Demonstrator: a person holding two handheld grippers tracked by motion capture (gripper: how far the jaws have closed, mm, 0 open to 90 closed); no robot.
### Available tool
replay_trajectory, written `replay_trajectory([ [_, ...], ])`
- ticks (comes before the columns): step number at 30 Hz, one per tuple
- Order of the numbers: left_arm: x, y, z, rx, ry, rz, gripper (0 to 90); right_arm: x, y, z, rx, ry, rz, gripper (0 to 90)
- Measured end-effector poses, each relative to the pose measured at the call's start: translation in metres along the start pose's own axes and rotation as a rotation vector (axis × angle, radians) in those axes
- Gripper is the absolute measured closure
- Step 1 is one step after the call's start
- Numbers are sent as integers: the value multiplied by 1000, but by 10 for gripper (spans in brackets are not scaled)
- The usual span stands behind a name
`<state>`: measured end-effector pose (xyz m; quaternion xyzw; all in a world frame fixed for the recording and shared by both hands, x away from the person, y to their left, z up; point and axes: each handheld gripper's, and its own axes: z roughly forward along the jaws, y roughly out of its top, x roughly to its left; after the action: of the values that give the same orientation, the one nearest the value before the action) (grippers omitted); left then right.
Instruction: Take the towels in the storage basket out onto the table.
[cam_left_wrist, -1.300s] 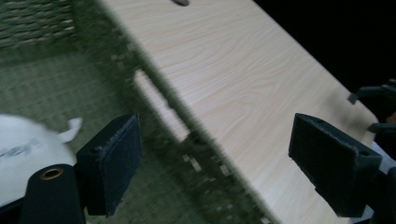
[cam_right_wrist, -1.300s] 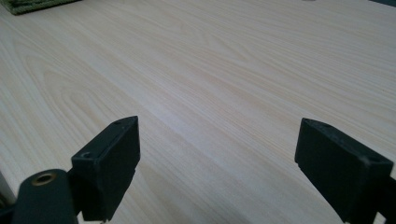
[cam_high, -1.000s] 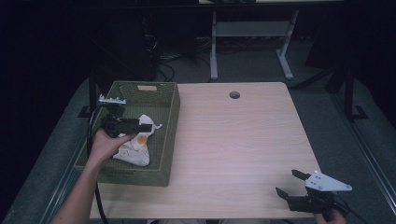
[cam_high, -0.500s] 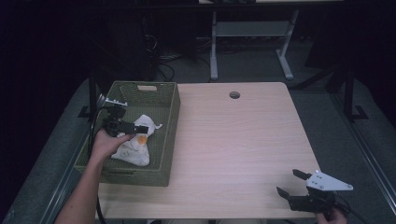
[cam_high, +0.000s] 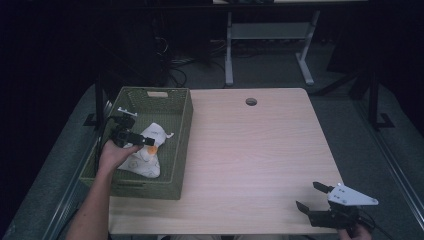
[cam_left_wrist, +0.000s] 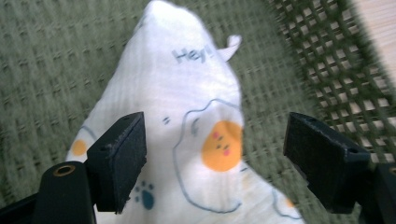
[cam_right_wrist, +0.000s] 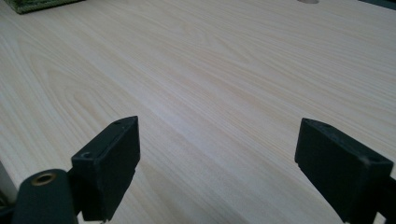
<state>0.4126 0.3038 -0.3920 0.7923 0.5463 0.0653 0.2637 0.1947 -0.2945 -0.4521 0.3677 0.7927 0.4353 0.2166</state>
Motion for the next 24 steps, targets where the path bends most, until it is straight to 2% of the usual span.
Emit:
replay_trajectory([
  [1, 2, -2, 3, 16, 29, -13, 217, 0, 0, 0, -4, 0, -5, 138],
  [2, 2, -2, 3, 16, 29, -13, 217, 0, 0, 1, -2, 0, -4, 139],
  [3, 4, -3, 6, 36, 49, -22, 216, 0, 0, 1, 2, 2, 1, 138],
  [6, 5, -4, 9, 61, 64, -34, 227, 0, 0, 1, 0, 2, -2, 138],
  [9, 7, -3, 14, 124, 79, -38, 263, 1, 0, 1, 1, 4, -5, 138],
  [10, 7, -3, 17, 157, 102, -38, 260, 2, 1, 1, 6, 4, -6, 138],
  [11, 7, -3, 17, 157, 102, -38, 260, 2, 1, 1, 6, 4, -6, 138],
  [12, 7, -2, 21, 191, 108, -39, 261, 2, 1, 2, 1, 4, -13, 138],
  [13, 7, -2, 21, 191, 108, -39, 262, 2, 1, 2, 4, 5, -10, 138],
  [18, 5, -5, 31, 280, 158, -18, 284, 2, 1, 1, -1, 4, -16, 138],
  [21, 4, -8, 36, 333, 195, 23, 279, 2, 1, 1, -3, 5, -15, 138],
  [24, 3, -8, 37, 335, 201, 27, 292, 2, 1, 2, 0, 6, -14, 138],
])
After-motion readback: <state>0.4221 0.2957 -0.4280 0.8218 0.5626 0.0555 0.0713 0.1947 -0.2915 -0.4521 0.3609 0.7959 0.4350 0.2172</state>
